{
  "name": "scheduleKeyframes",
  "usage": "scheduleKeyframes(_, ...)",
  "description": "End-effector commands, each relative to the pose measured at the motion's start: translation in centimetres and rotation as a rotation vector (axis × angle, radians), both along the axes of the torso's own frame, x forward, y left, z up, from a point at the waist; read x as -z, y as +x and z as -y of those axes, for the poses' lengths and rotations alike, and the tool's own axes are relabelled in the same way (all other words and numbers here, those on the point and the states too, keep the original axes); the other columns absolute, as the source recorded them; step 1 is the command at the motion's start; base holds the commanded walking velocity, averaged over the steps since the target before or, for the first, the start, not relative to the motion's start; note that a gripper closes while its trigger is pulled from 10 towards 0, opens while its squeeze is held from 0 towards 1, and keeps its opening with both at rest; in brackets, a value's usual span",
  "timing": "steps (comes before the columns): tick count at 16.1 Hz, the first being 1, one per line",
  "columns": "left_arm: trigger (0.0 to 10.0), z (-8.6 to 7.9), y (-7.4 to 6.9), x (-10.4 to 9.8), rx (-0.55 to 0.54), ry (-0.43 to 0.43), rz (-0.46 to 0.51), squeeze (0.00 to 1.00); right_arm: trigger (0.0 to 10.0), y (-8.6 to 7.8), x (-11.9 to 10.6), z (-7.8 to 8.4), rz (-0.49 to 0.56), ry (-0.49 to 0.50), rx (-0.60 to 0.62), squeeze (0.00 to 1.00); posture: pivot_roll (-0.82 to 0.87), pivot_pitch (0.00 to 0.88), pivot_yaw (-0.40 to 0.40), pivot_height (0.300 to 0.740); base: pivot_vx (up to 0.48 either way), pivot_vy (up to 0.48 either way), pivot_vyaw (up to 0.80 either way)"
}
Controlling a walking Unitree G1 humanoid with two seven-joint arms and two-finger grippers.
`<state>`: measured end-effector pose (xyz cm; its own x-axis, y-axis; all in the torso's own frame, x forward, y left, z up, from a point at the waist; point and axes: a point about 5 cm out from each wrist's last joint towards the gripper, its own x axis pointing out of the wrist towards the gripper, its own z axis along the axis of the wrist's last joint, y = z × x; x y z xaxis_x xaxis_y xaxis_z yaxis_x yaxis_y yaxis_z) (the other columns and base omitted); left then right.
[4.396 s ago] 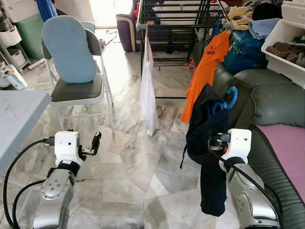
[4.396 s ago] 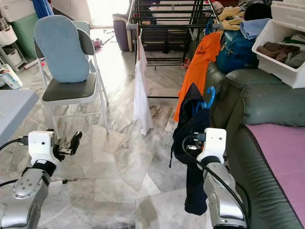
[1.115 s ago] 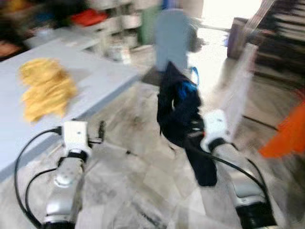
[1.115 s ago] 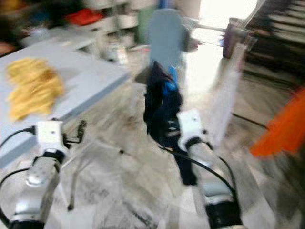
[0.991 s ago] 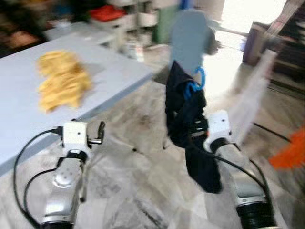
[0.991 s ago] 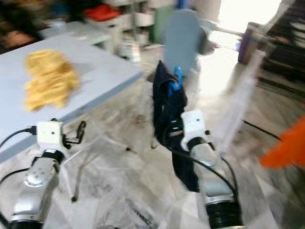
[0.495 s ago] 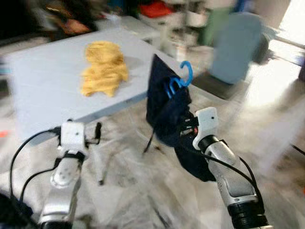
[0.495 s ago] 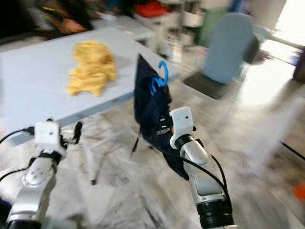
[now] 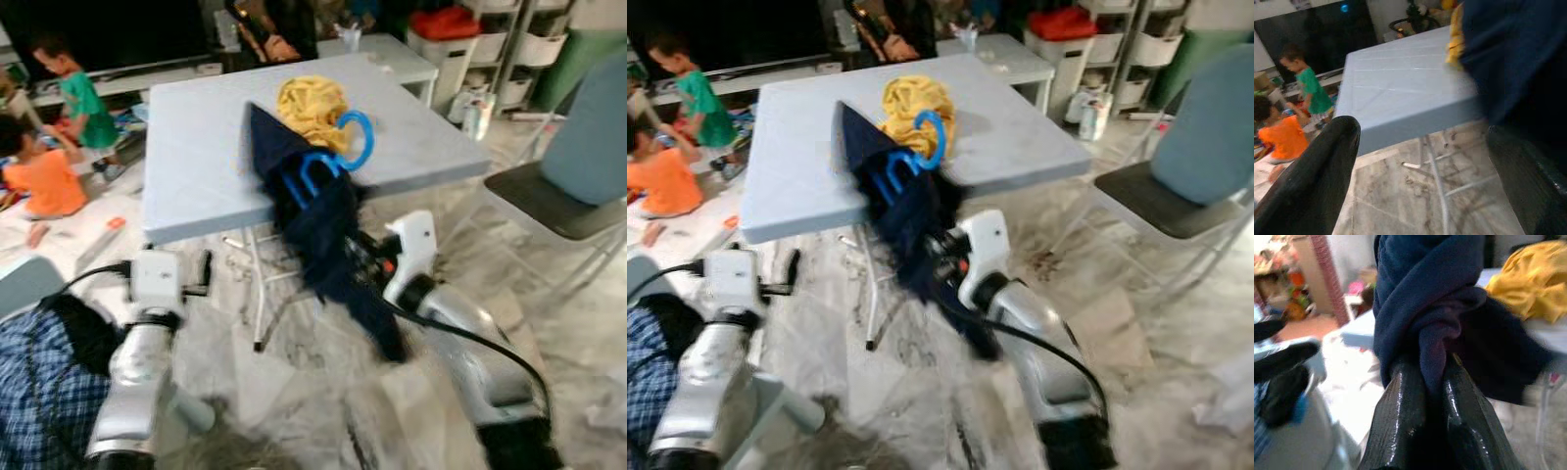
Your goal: Hang hanger
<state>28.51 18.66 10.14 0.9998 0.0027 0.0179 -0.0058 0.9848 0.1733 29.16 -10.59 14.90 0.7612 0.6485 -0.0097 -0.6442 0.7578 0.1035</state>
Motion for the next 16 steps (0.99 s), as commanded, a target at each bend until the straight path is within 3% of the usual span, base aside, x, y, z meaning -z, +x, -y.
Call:
scheduleKeyframes(1,10.0,-0.5,0.3,-0.3,-0.016,0.026,0.012,0.00,10.0,-0.9,-1.8,-1.1,0.029,0.064,-0.133,0.00,-0.08,0.000,0.005,0.740,0.000,0.000,0.00)
scheduleKeyframes(7,10.0,0.4,1.6,-0.9,-0.002,0.027,0.037,0.00,10.0,-3.6,-4.5,-1.5,-0.088,0.219,-0.449,0.00,-0.09,0.000,0.019,0.740,0.000,0.000,0.00)
scheduleKeyframes(11,10.0,1.2,2.1,-1.3,0.011,0.008,0.054,0.00,10.0,-3.6,-4.8,-2.0,-0.092,0.223,-0.467,0.00,-0.09,0.000,0.023,0.740,0.000,0.000,0.00)
scheduleKeyframes(14,10.0,2.2,2.1,-1.4,0.071,-0.026,0.050,0.00,10.0,-1.7,-4.3,-2.7,-0.032,0.159,-0.306,0.00,-0.09,0.000,0.025,0.740,0.000,0.000,0.00)
scheduleKeyframes(16,10.0,2.3,2.2,-1.7,0.110,-0.045,0.074,0.00,10.0,-1.2,-4.3,-3.4,-0.053,0.170,-0.297,0.00,-0.08,0.000,0.023,0.740,0.000,0.000,0.00)
